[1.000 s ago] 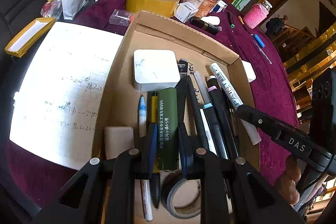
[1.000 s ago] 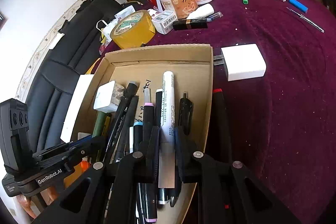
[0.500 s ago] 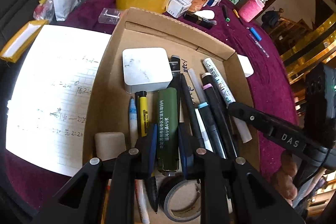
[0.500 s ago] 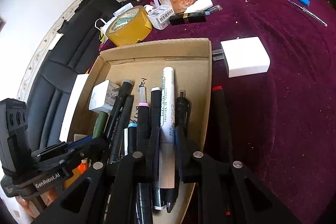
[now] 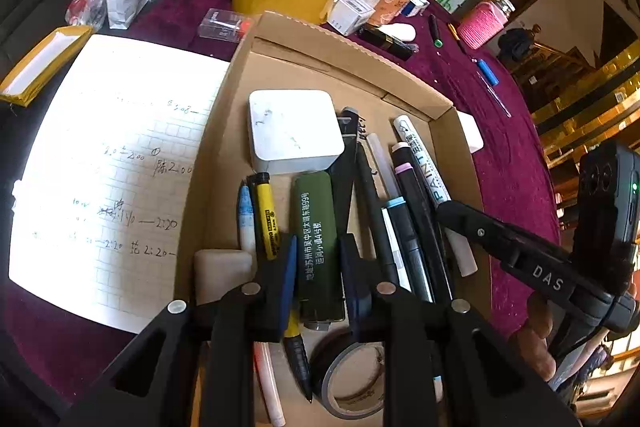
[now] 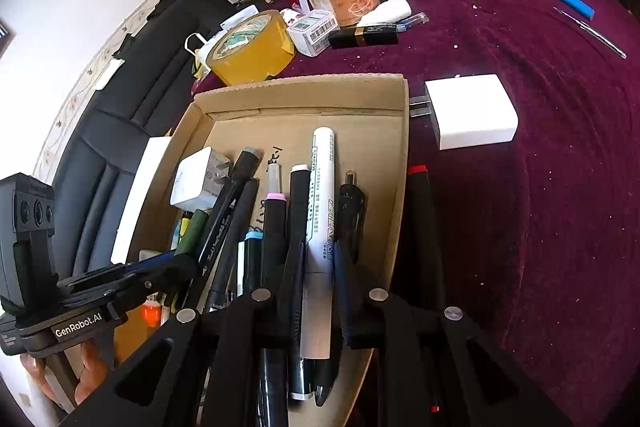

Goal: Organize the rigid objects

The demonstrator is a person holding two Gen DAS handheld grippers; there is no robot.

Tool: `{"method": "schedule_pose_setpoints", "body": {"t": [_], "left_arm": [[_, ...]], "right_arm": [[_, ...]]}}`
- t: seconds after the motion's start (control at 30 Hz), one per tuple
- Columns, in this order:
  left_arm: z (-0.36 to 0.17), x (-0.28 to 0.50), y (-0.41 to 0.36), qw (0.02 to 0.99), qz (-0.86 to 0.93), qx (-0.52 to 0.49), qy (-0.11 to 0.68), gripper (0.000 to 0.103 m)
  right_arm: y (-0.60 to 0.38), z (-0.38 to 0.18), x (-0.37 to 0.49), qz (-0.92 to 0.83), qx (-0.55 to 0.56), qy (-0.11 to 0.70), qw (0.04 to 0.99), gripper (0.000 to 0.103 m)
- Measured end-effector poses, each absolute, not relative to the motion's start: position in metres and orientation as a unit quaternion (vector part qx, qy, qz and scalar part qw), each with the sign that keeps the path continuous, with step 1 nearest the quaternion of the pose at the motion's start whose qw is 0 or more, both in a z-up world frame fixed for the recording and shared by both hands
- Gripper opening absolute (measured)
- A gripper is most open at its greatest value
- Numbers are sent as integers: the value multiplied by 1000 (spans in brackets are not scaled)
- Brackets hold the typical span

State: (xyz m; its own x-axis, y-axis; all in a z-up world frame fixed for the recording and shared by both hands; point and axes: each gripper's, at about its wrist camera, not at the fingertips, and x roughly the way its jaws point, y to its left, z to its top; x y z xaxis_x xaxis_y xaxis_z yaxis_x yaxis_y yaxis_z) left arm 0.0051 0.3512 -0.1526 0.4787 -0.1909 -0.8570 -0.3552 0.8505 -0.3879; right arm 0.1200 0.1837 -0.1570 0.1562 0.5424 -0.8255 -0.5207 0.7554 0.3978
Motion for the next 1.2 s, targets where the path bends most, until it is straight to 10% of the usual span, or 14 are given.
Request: {"method": "schedule_pose_setpoints", "body": {"t": [0.23, 1.2], "left_arm": [[-145, -3, 334, 827, 48, -256, 499, 46], [-91, 14, 155, 867, 22, -194, 458, 63]], "right_arm": [[173, -142, 109, 374, 13, 520, 768, 36], [5, -111, 117, 411, 64, 478, 774, 58]]}}
